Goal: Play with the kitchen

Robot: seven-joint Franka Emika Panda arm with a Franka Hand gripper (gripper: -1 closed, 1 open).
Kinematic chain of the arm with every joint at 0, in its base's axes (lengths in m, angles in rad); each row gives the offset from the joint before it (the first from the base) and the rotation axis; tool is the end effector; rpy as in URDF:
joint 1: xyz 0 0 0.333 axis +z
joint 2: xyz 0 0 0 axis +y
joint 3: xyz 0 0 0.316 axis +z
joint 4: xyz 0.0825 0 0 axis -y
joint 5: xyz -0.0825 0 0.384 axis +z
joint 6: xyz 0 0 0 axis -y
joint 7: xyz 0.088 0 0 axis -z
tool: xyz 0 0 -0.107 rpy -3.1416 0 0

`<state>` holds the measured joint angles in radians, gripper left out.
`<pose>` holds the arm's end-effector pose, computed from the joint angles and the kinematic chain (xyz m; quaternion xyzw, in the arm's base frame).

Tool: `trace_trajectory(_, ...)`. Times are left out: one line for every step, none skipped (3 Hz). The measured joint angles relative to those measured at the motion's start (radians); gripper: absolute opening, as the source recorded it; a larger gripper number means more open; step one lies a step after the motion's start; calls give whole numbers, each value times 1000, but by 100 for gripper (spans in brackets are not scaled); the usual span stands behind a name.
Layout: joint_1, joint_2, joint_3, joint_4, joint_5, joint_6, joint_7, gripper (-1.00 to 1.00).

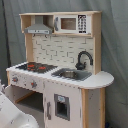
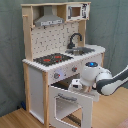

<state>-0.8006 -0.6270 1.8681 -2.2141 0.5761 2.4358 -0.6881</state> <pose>0.2577 0.4875 0.2921 0.7569 0.6415 0.0900 0.0862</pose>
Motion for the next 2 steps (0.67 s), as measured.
trace_trajectory(46, 0, 0, 2, 0, 0, 91, -100)
trace_trajectory(90, 0, -81, 2, -25, -15, 126, -100)
